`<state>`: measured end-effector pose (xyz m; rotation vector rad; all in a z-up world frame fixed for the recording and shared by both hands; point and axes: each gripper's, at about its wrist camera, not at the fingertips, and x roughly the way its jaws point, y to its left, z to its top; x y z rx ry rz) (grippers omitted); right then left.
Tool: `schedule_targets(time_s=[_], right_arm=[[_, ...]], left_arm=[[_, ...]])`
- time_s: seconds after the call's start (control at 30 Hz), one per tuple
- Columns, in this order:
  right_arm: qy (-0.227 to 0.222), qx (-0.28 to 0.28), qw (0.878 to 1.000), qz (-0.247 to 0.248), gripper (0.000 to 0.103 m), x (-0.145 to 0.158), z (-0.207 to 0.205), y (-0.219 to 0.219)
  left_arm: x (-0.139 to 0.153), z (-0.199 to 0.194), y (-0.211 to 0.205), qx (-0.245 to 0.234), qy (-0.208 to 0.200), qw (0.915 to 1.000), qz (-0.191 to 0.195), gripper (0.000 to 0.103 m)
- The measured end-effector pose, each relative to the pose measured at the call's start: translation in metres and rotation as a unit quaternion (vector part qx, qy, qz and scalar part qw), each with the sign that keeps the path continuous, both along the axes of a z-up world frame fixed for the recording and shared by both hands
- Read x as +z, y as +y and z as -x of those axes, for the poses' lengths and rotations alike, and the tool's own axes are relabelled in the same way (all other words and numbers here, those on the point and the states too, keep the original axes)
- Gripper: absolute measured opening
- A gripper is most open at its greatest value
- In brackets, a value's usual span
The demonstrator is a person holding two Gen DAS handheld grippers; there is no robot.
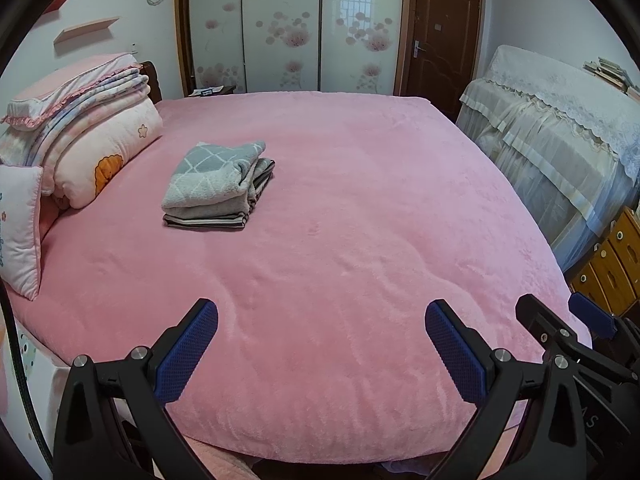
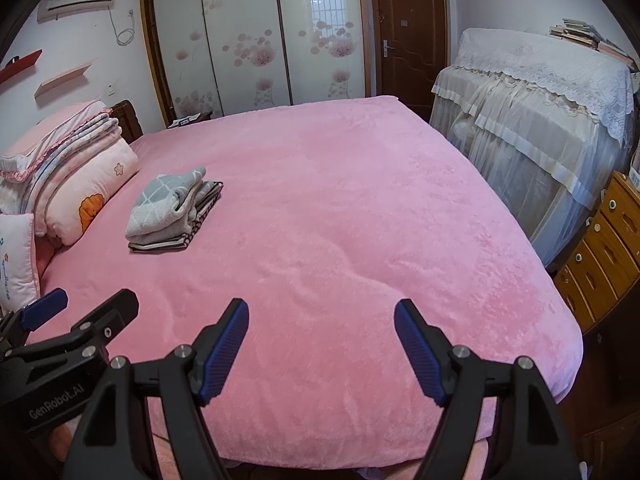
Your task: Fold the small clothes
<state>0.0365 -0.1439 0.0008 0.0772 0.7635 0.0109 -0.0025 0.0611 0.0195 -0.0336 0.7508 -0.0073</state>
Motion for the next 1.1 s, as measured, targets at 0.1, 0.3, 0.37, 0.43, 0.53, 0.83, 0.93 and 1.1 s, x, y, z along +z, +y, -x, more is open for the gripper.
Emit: schedule_targets(time_s=[0.1, 0.3, 0.37, 0.43, 0.53, 0.83, 0.93, 1.1], right_arm=[[-0.005, -0.003, 1.0, 0.004, 0.076, 0.003, -0.003, -0.001], [-0.01, -0.004, 1.0, 0.009, 0.076, 0.004, -0.007, 0.001], [-0.009, -0.004, 1.0, 0.009, 0.076, 0.005, -0.007, 0.001], [-0.009, -0.004, 1.0, 0.008, 0.076, 0.005, -0.007, 0.002], [-0.007, -0.003, 1.0, 0.009, 0.076, 0.004, -0.008, 0.002], [-0.004, -0.003, 1.0, 0.011, 0.076, 0.002, -0.016, -0.002], [-0.004, -0.003, 1.0, 0.011, 0.076, 0.002, -0.016, -0.001], [-0.005, -0.004, 1.0, 0.012, 0.076, 0.002, -0.016, -0.001]], left_arm=[[0.0, -0.003, -0.001, 0.0, 0.0, 1.0, 0.0, 0.103], [-0.001, -0.006, -0.001, -0.002, 0.003, 1.0, 0.003, 0.103], [-0.002, -0.008, -0.001, -0.003, 0.005, 1.0, 0.004, 0.103], [-0.002, -0.01, -0.001, -0.003, 0.007, 1.0, 0.004, 0.103], [-0.002, -0.011, 0.0, -0.006, 0.008, 0.9999, 0.008, 0.103], [-0.003, -0.013, 0.001, -0.007, 0.008, 0.9999, 0.007, 0.103], [-0.003, -0.013, 0.001, -0.007, 0.008, 0.9999, 0.006, 0.103], [-0.003, -0.014, 0.001, -0.008, 0.008, 0.9999, 0.006, 0.103]])
